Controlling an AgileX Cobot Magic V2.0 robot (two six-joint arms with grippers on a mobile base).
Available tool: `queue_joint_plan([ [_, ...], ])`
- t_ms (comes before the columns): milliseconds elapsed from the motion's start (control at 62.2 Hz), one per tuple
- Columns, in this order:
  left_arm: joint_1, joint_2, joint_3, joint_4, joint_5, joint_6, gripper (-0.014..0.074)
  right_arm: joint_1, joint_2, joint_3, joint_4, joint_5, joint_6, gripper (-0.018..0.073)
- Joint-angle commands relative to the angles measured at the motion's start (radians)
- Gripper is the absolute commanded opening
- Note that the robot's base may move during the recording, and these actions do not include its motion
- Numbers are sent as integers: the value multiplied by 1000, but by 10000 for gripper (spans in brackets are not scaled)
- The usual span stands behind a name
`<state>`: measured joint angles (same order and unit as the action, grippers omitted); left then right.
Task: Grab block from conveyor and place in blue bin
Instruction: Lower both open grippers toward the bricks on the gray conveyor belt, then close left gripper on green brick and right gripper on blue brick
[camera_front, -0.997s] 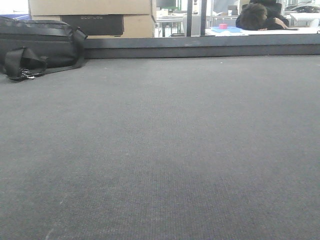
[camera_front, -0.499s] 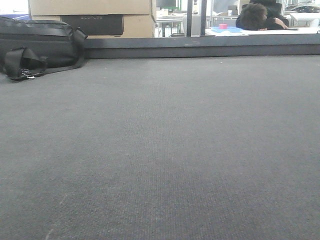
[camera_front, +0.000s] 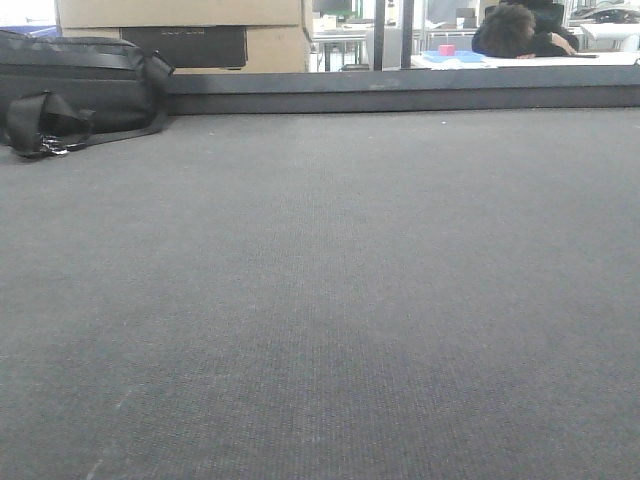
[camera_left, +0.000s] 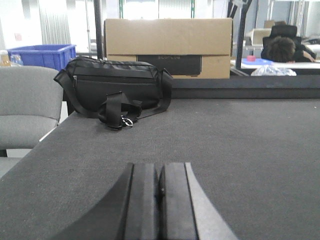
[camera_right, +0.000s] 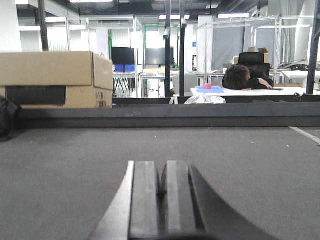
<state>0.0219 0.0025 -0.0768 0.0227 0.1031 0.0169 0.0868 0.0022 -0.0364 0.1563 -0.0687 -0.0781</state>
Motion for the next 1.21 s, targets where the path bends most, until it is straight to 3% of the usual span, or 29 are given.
queue_joint_plan([
  [0,5,-2,-111,2,117,-4,-111,3,-2,-103,8,50,-2,-162],
  [209,5,128,-401,2,364,-4,-111,3,70,-370,8,345,-2,-162],
  [402,5,419,-641,0,567,-4,-111,3,305,-618,8,656,-2,-162],
  [627,5,791,-885,-46,845,-4,-111,3,632,-839,8,906,-2,-162],
  [756,5,943,-974,-53,881,-4,-111,3,794,-930,8,1030,-2,-162],
  [901,5,1059,-1005,-53,882,-4,-111,3,898,-963,8,1058,-2,-162],
  [1190,5,1182,-1005,-63,882,-4,-111,3,1130,-966,8,1206,29,-162],
])
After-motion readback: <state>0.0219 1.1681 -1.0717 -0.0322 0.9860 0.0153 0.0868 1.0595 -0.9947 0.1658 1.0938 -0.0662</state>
